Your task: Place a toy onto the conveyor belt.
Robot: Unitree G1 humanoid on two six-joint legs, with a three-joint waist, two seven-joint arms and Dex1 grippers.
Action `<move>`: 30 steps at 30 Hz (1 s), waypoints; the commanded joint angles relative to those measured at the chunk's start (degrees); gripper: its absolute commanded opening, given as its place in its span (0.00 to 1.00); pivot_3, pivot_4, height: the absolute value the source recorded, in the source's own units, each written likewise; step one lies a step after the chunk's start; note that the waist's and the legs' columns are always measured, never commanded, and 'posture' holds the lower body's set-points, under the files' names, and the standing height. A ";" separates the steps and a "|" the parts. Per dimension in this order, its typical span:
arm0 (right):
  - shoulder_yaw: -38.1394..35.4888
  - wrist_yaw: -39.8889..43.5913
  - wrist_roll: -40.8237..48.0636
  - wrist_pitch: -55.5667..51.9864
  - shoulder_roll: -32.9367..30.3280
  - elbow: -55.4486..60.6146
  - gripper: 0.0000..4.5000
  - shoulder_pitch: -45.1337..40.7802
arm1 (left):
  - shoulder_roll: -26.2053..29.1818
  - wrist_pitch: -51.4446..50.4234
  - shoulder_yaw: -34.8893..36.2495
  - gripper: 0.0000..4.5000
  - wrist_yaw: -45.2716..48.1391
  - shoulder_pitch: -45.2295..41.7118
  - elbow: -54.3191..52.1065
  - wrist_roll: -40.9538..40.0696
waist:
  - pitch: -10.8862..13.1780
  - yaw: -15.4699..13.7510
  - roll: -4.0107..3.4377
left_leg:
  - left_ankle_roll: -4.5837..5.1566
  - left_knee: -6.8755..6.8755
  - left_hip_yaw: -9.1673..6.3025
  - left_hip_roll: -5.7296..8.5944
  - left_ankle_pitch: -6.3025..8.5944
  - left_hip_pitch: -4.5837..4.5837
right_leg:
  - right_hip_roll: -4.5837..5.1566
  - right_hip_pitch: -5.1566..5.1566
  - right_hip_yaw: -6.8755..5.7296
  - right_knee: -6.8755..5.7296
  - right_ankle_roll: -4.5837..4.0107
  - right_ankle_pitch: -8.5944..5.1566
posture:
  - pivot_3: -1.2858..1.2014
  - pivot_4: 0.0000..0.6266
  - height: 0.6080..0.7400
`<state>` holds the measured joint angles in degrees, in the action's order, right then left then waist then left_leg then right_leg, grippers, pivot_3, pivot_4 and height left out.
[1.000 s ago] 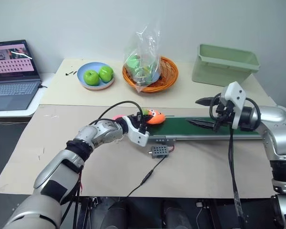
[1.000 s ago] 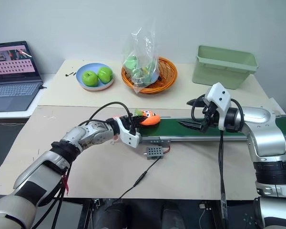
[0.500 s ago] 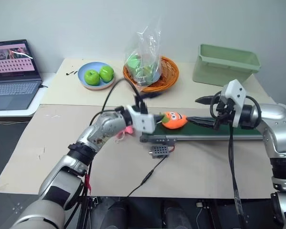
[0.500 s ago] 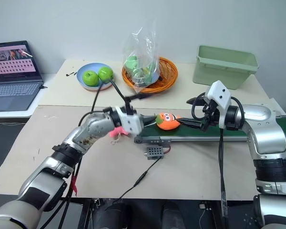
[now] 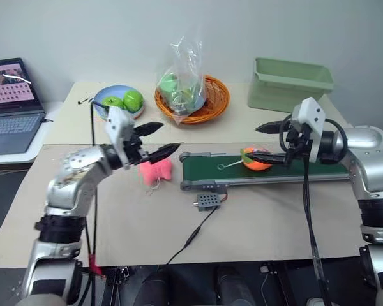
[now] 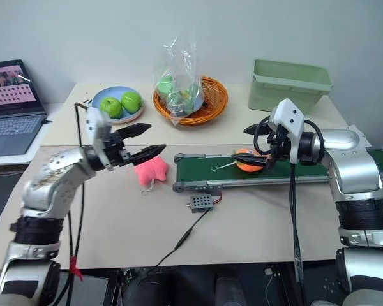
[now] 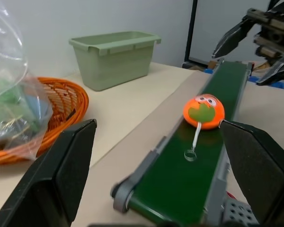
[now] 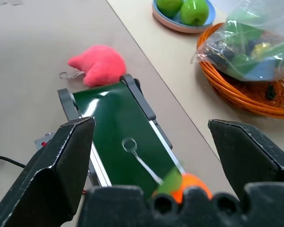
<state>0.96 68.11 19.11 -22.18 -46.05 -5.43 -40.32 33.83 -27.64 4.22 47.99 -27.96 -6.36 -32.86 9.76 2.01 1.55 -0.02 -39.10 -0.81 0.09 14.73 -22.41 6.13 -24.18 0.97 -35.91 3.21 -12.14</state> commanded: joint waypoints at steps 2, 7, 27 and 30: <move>-1.37 2.23 1.22 1.99 -0.10 -1.27 1.00 -4.22 | 1.79 -3.04 3.14 0.98 -1.07 3.39 -6.77 -2.20 | 0.00 -0.32 0.01 | 0.00 0.00 0.00 -0.01 0.00 -0.01 | 0.00 -0.02 -0.02 0.00 0.00 0.00 | 0.52 0.24 1.00; -0.86 2.51 2.71 0.96 2.76 -0.54 1.00 -4.59 | 0.12 -2.86 4.48 0.98 -4.15 3.98 -7.05 -1.83 | 0.00 -0.82 0.00 | 0.00 0.00 0.01 -0.01 0.00 0.03 | 0.00 0.00 -0.02 -0.03 -0.01 0.00 | 0.52 0.24 1.00; -0.75 2.37 2.62 0.54 3.43 -0.10 1.00 -4.87 | 1.05 -10.51 1.97 0.98 1.33 1.46 -8.02 -6.81 | 0.00 -1.14 0.00 | 0.00 0.01 0.03 0.00 0.00 0.00 | 0.00 -0.02 -0.01 -0.01 -0.02 0.01 | 0.52 0.24 1.00; -0.87 2.28 2.83 0.40 3.47 0.24 1.00 -4.30 | 0.88 -11.27 2.13 0.98 1.14 1.33 -8.50 -7.41 | 0.00 -1.14 0.01 | 0.00 0.01 0.03 0.00 0.00 0.00 | 0.00 -0.02 -0.01 -0.01 -0.02 0.01 | 0.52 0.24 1.00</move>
<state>1.50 70.71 21.06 -21.58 -42.13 -7.17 -43.99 34.51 -38.54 5.68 48.97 -25.35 -12.71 -38.76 9.76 0.87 1.56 -0.03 -39.09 -0.78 0.09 14.73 -22.40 6.12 -24.21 0.96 -35.93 3.19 -12.13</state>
